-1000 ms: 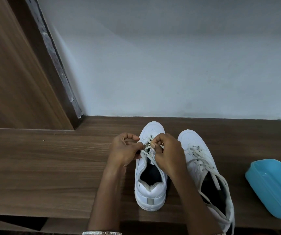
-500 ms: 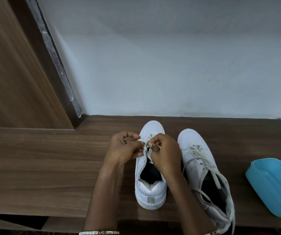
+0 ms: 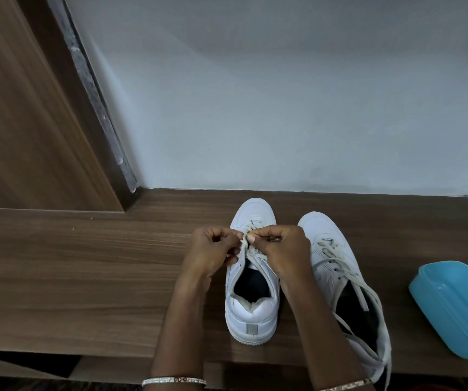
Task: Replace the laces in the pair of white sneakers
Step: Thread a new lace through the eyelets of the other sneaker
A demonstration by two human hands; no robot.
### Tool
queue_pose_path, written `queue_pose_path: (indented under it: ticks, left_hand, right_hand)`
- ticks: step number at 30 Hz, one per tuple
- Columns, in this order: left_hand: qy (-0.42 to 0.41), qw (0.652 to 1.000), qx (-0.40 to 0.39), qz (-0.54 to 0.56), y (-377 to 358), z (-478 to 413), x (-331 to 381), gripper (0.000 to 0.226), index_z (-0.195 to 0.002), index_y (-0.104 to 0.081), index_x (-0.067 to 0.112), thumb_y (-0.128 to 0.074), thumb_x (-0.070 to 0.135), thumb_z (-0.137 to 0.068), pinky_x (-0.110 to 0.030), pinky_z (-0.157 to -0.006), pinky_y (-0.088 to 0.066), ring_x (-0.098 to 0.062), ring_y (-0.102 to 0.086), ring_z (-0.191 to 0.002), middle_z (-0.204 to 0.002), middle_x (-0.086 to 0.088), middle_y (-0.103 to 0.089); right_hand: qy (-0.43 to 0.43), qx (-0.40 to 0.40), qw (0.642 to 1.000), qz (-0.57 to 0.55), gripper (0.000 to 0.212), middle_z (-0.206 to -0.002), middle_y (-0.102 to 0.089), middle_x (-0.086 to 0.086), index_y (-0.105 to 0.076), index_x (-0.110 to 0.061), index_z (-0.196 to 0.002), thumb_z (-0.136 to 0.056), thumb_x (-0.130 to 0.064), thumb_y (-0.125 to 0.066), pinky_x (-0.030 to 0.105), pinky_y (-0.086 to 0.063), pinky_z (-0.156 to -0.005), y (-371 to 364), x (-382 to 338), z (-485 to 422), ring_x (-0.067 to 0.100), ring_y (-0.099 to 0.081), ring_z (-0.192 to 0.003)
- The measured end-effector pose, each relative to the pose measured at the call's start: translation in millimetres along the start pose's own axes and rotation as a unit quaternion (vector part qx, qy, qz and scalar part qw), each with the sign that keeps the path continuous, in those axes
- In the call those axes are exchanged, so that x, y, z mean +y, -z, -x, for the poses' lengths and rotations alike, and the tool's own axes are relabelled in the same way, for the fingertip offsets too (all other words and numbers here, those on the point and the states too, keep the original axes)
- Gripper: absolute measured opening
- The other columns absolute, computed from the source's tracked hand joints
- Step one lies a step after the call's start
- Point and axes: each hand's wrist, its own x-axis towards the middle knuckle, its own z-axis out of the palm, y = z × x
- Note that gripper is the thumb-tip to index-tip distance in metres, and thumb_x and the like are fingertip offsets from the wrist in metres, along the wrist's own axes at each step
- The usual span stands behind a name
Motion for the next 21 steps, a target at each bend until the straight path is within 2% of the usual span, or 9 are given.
queue_pose_path:
  ticks: [2,6,8,10,12,14,17,19,21]
  left_hand:
    - [-0.004,1.0,-0.005,0.008,1,0,0,0.012,-0.087,-0.076,0.003,-0.073,0.015,-0.088,-0.025,-0.058,-0.053,-0.017,-0.063,-0.066,-0.079,-0.018,-0.071]
    - [-0.045,0.998,0.023,-0.047,-3,-3,1,0.017,-0.085,-0.073,0.002,-0.063,0.012,-0.095,-0.04,-0.069,-0.06,-0.033,-0.071,-0.079,-0.085,-0.02,-0.073]
    - [-0.076,0.993,0.072,-0.052,-2,-3,10,0.02,-0.086,-0.065,0.001,-0.054,0.01,-0.1,-0.033,-0.059,-0.059,-0.027,-0.07,-0.075,-0.084,-0.017,-0.071]
    - [-0.109,0.987,0.116,-0.007,6,1,25,0.021,-0.085,-0.056,0.007,-0.046,0.011,-0.103,-0.027,-0.057,-0.055,-0.016,-0.068,-0.07,-0.081,-0.01,-0.07]
    - [-0.129,0.98,0.129,0.081,18,9,42,0.021,-0.087,-0.049,0.011,-0.041,0.014,-0.106,-0.031,-0.065,-0.056,-0.011,-0.071,-0.072,-0.085,-0.01,-0.071]
    - [-0.143,0.967,0.134,0.162,32,18,56,0.019,-0.092,-0.047,0.009,-0.038,0.018,-0.107,-0.034,-0.07,-0.059,-0.017,-0.074,-0.081,-0.09,-0.014,-0.072]
    - [-0.152,0.948,0.133,0.246,48,36,76,0.019,-0.097,-0.048,0.009,-0.039,0.023,-0.107,-0.035,-0.072,-0.062,-0.026,-0.075,-0.087,-0.082,-0.008,-0.074]
    - [-0.16,0.939,0.12,0.279,50,47,87,0.02,-0.093,-0.051,0.011,-0.042,0.023,-0.106,-0.039,-0.075,-0.062,-0.029,-0.074,-0.091,-0.082,-0.008,-0.074]
    - [-0.171,0.934,0.09,0.3,47,58,99,0.02,-0.089,-0.052,0.012,-0.045,0.022,-0.104,-0.042,-0.077,-0.061,-0.031,-0.074,-0.093,-0.084,-0.011,-0.074]
  right_hand:
    - [0.003,-0.001,1.0,-0.001,0.01,-0.072,-0.075,-0.008,-0.081,-0.018,-0.081,-0.074,-0.014,-0.086,0.014,-0.055,-0.068,0,0,0,0.001,-0.071,-0.07]
    - [0.002,-0.011,1.0,-0.017,0.012,-0.07,-0.075,-0.003,-0.08,-0.016,-0.081,-0.072,-0.014,-0.088,0.017,-0.055,-0.065,2,-1,0,0.005,-0.071,-0.067]
    - [-0.009,-0.026,0.999,-0.015,0.018,-0.07,-0.074,0.002,-0.077,-0.016,-0.085,-0.071,-0.018,-0.089,0.025,-0.058,-0.069,5,-2,-2,0.013,-0.072,-0.069]
    - [-0.005,-0.034,0.999,0.032,0.021,-0.074,-0.073,0.004,-0.076,-0.02,-0.089,-0.072,-0.023,-0.089,0.028,-0.057,-0.071,13,-4,-5,0.017,-0.072,-0.072]
    - [0.017,-0.025,0.996,0.082,0.017,-0.073,-0.072,0.001,-0.076,-0.024,-0.086,-0.073,-0.025,-0.087,0.026,-0.055,-0.069,24,-6,-8,0.014,-0.069,-0.071]
    - [0.044,-0.028,0.994,0.098,0.013,-0.07,-0.071,-0.003,-0.076,-0.026,-0.082,-0.074,-0.025,-0.087,0.024,-0.054,-0.068,31,-8,-8,0.009,-0.068,-0.068]
    - [0.076,-0.02,0.992,0.103,0.011,-0.073,-0.072,-0.008,-0.077,-0.028,-0.08,-0.074,-0.026,-0.086,0.023,-0.053,-0.071,32,-13,-5,0.003,-0.066,-0.07]
    - [0.116,0.011,0.986,0.118,0.015,-0.087,-0.068,-0.012,-0.076,-0.031,-0.087,-0.075,-0.03,-0.085,0.022,-0.05,-0.074,31,-20,-2,0.001,-0.063,-0.079]
    - [0.164,0.003,0.979,0.116,0.022,-0.091,-0.064,-0.013,-0.075,-0.032,-0.096,-0.076,-0.032,-0.084,0.017,-0.046,-0.073,25,-31,3,-0.001,-0.059,-0.078]
